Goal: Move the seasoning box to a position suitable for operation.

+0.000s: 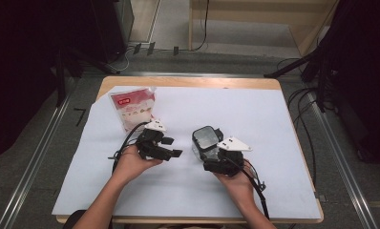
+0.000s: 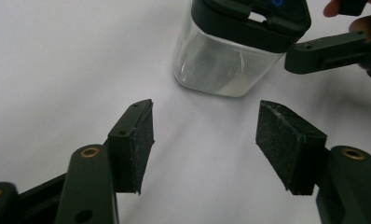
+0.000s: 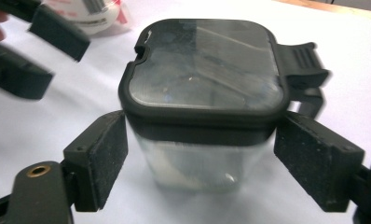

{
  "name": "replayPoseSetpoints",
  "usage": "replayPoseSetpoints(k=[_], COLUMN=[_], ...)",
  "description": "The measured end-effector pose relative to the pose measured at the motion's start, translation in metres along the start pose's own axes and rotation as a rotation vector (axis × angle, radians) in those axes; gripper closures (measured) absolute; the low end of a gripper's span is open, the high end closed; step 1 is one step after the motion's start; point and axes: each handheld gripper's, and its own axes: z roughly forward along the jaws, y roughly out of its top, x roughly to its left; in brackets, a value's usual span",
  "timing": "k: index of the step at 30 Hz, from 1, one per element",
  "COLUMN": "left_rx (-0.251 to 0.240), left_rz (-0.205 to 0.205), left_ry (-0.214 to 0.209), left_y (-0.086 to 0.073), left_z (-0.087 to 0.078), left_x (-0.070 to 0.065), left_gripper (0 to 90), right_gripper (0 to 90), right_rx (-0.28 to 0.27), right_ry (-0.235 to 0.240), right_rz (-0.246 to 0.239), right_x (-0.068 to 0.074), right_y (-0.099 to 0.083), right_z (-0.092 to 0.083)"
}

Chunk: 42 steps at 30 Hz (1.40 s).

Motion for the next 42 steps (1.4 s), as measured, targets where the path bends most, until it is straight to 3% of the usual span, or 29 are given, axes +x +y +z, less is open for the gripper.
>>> replayPoseSetpoints(k=[2,3,8,10,11,12,13,16,20,21,27,32,42], left_rx=[0.005,-0.003,-0.003,-0.01,0.0,-0.001,0.0,0.012,0.036,0.04,0.039,0.028,0.032], left_rz=[0.004,-0.001,-0.013,-0.019,-0.019,-0.01,-0.004,-0.01,-0.016,-0.014,-0.011,-0.009,-0.001], left_ry=[0.005,-0.009,-0.025,-0.029,-0.036,-0.035,-0.029,-0.049,-0.056,-0.05,-0.049,-0.038,-0.054], left_y=[0.001,0.003,0.008,0.01,0.015,0.018,0.02,0.025,0.025,0.021,0.019,0.018,0.018], left_z=[0.0,0.0,0.002,0.002,0.001,0.001,0.001,0.003,0.008,0.012,0.019,0.023,0.034], left_x=[0.0,0.001,0.002,0.002,0.003,0.002,0.002,0.002,0.002,0.0,-0.003,-0.004,-0.006], left_gripper=[45.2,50.0,61.3,69.9,73.8,77.0,80.4,90.0,90.0,90.0,90.0,90.0,90.0], right_gripper=[25.3,34.7,44.6,50.0,55.1,56.5,60.3,71.8,82.0,90.0,90.0,90.0,90.0], right_rx=[0.008,0.011,0.015,0.027,0.054,0.063,0.078,0.105,0.13,0.13,0.133,0.121,0.116], right_ry=[0.015,0.033,0.046,0.067,0.122,0.138,0.146,0.143,0.163,0.182,0.215,0.2,0.188], right_rz=[-0.007,-0.022,-0.036,-0.024,0.017,0.033,0.051,0.037,0.029,0.025,0.049,0.033,0.028], right_x=[-0.002,-0.008,-0.019,-0.027,-0.036,-0.039,-0.044,-0.053,-0.061,-0.066,-0.072,-0.068,-0.068], right_y=[0.0,0.0,0.0,0.001,0.001,0.001,0.001,0.002,0.007,0.01,0.009,0.009,0.008], right_z=[-0.005,-0.013,-0.025,-0.027,-0.024,-0.023,-0.021,-0.019,-0.015,-0.012,-0.002,0.003,0.009])
